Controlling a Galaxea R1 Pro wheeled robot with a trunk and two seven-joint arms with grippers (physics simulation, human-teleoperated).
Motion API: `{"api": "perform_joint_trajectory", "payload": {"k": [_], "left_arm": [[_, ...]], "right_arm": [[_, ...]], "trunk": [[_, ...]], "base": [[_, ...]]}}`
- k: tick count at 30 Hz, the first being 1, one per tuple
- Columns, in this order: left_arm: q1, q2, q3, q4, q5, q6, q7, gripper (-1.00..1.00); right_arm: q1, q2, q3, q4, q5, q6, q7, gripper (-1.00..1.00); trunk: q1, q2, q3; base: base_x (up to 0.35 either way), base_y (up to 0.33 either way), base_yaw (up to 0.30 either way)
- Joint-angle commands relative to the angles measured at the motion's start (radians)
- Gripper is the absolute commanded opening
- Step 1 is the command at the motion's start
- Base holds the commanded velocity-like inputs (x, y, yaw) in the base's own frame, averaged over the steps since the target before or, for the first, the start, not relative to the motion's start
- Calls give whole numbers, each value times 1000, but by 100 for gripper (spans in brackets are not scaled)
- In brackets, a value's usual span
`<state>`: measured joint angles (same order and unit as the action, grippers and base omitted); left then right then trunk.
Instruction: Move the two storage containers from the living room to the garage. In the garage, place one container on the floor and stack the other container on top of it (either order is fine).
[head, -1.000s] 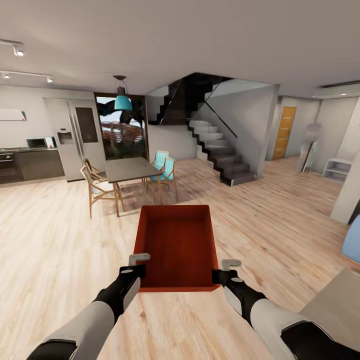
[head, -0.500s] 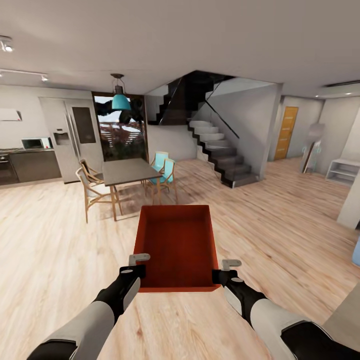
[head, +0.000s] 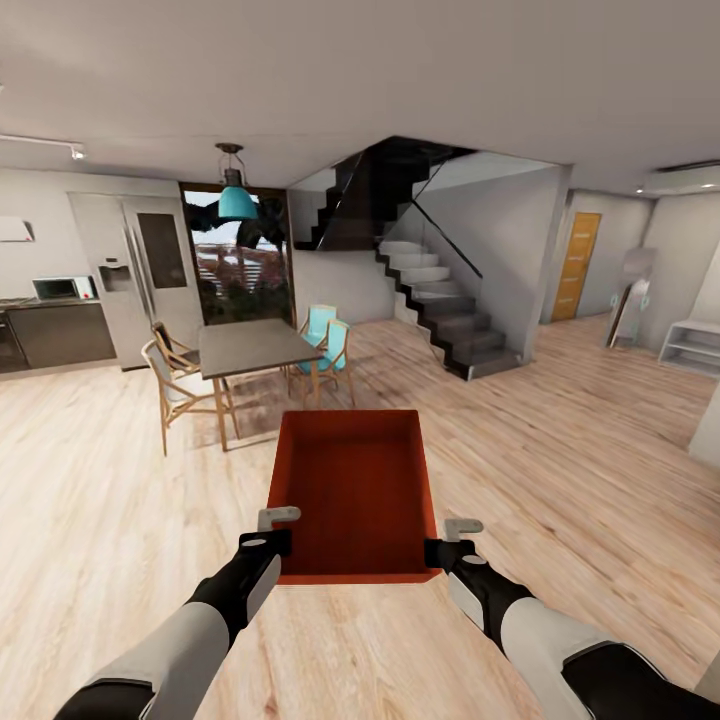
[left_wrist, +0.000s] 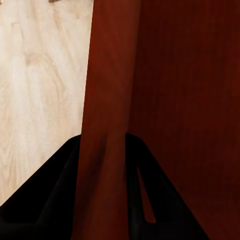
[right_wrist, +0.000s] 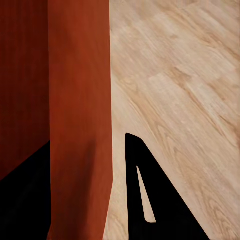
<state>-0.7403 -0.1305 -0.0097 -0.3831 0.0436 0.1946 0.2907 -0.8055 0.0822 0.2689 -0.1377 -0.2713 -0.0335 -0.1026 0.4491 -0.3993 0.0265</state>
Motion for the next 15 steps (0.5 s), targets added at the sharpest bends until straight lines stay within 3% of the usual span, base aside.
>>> {"api": "perform_joint_trajectory", "payload": {"k": [1,15], "left_arm": [[-1,3,33,-8,-25,9,21,-100],[-1,3,33,-10,-25,10,21,-100]], "right_arm": [[0,-3,-10,3,-9,-5,-7,-100],[0,-4,-10,3,-8,-5,-6,-100]], "trunk": [[1,-1,0],[1,-1,0]], "base": [[324,0,0],[324,0,0]]}}
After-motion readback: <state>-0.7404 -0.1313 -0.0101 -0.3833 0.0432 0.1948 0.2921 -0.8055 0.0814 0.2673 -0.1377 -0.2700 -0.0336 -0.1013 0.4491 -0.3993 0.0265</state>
